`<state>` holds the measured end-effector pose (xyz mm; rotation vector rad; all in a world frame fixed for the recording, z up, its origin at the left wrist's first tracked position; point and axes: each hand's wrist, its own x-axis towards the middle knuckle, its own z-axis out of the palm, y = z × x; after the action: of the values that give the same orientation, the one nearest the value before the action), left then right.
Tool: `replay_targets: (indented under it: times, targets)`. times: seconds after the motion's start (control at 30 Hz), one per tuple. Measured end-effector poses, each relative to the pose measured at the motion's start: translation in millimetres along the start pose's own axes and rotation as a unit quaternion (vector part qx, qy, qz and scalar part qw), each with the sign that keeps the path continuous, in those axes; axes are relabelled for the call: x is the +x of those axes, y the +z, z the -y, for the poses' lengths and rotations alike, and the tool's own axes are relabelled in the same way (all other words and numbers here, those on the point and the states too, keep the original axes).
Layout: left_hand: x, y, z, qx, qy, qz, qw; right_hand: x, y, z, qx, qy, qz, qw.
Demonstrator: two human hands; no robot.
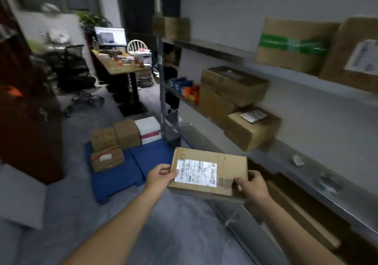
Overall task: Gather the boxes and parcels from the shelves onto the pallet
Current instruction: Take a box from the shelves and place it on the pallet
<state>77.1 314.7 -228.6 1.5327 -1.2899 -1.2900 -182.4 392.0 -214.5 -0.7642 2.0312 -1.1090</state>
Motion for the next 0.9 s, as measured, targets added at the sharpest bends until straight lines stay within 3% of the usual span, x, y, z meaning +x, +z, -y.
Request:
replay_targets:
  times: [0.17,0.33,0.67,0.9]
  targets:
    - [71,-84,13,0.020,-0.048,-0.083,0.995,25,112,50,-0.029,-0.016,0.093,0.995]
    - [128,-128,32,0.037,-0.095,-0.115,0.988,61,187,80,-0.050,-0.027,0.126,0.990]
    - [270,-169,25,0.049,-0.117,-0.180,0.975,208,306,142,-0.051,-0.077,0.223,0.970]
    - [374,-173,-2,0.074,-0.129,-0.177,0.973,311,372,195,-0.032,-0.074,0.268,0.960]
